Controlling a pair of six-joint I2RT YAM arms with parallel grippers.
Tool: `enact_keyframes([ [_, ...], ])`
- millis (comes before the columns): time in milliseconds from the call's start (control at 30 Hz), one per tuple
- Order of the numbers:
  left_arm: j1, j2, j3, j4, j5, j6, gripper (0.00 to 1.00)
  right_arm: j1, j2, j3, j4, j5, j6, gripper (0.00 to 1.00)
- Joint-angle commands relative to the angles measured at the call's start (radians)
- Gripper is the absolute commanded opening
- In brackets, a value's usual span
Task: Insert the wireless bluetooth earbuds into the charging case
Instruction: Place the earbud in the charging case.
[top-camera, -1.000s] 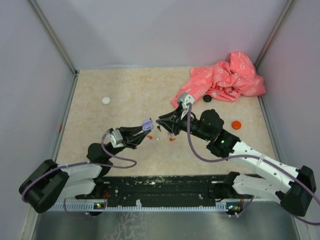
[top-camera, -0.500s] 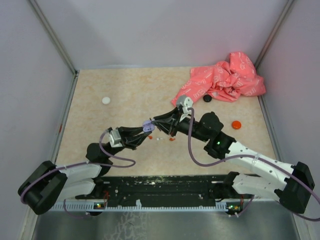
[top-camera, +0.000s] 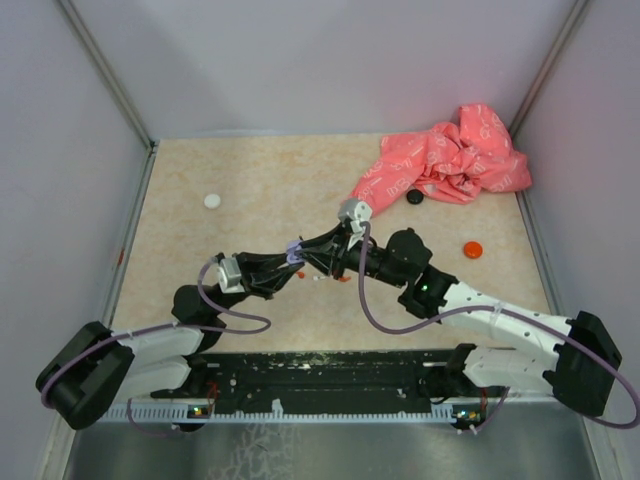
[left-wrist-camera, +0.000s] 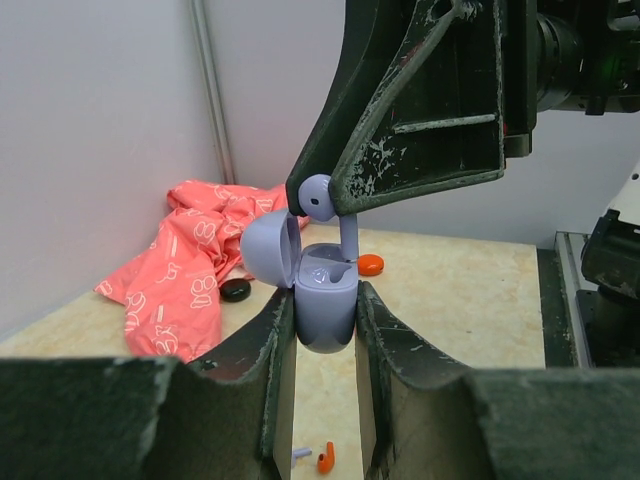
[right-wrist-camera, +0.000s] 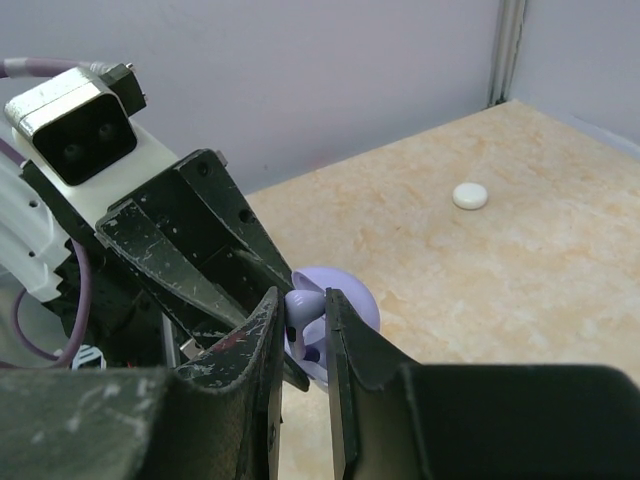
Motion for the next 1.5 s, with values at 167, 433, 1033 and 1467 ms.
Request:
enact_keyframes([
  [167,-0.003,-0.022,0.013,0.097,0.008,-0.028,0.00,0.019,0.001,-0.032,0.073,0.072,-0.021,0.16],
  [433,-0.003,-0.024,0.008,0.097,0.011,-0.035,0.00,0.019,-0.016,-0.059,0.109,0.120,-0.013,0.16],
  [1033,-0.003,-0.019,-0.016,0.096,-0.032,-0.035,0.00,0.020,-0.006,0.003,-0.021,0.146,0.006,0.31],
  [1467,-0.003,-0.013,-0.081,-0.017,-0.222,0.010,0.00,0.005,-0.021,0.196,-0.422,0.246,-0.033,0.51],
])
